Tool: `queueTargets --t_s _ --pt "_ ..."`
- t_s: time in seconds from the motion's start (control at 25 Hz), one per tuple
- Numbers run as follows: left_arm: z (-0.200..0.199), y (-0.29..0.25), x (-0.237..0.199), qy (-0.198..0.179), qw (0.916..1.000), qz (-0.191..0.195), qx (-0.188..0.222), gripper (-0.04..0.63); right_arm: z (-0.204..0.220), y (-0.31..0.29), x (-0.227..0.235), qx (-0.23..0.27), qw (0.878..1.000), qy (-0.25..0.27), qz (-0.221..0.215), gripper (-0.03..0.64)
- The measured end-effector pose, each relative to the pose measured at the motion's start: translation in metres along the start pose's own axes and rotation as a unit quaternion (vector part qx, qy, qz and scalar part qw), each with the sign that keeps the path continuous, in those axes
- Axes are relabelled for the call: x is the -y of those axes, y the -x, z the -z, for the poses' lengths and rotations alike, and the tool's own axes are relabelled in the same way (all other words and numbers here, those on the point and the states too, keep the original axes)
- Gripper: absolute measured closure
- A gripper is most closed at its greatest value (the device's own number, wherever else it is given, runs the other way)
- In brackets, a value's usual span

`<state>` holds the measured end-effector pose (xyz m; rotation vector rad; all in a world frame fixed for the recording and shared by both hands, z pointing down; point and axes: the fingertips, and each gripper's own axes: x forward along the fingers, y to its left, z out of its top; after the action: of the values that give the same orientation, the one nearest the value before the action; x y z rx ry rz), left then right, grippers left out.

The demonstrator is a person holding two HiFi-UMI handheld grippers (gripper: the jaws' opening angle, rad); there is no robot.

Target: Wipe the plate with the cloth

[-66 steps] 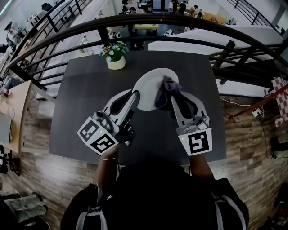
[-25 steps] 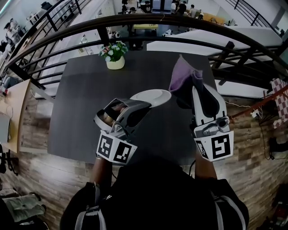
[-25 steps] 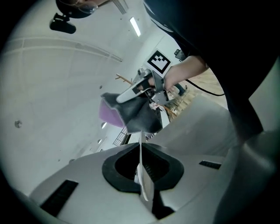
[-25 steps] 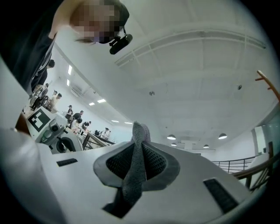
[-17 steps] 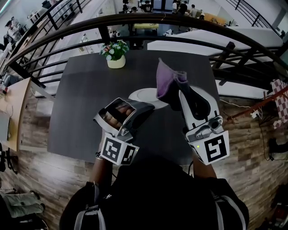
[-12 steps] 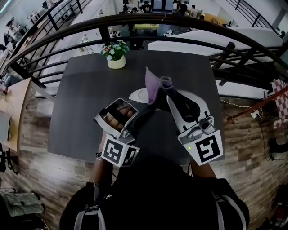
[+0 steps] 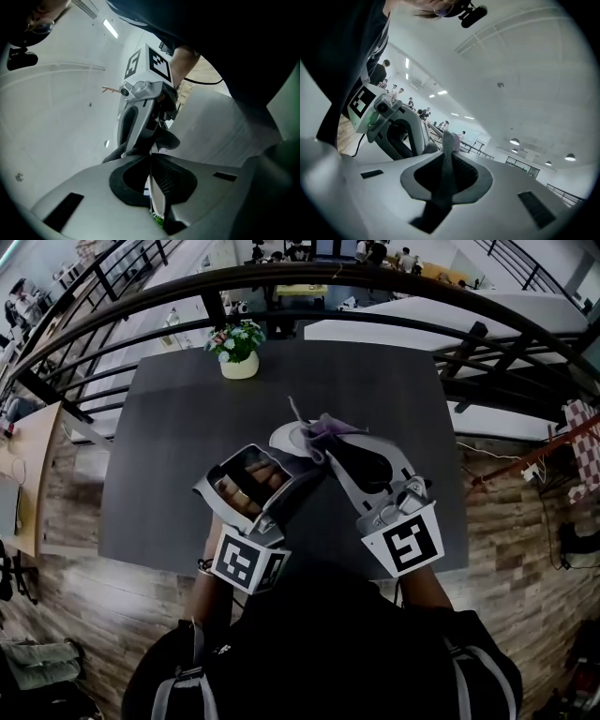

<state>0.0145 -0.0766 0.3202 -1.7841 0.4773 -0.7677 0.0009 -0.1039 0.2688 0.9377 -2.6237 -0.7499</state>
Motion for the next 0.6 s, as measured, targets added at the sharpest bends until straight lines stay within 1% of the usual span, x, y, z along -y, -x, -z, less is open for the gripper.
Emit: queueTargets --t_s 0.24,0.4,0.6 --pt "0.0 -0.001 0.0 -0.006 1.0 0.004 -0.001 0.58 0.013 0.002 0.008 -0.017 1.0 -0.003 0.009 0.577" --pt "0.0 0.0 0.002 -0.005 1.0 0.005 0.001 0.58 0.031 0.006 0.016 -0.039 0.998 -0.049 0.025 0.577" --pt "-0.002 0.002 -0.004 -0.007 0.9999 -0.003 0.007 0.578 0.05 0.013 0.03 -0.07 0.994 -0.06 0.053 0.577"
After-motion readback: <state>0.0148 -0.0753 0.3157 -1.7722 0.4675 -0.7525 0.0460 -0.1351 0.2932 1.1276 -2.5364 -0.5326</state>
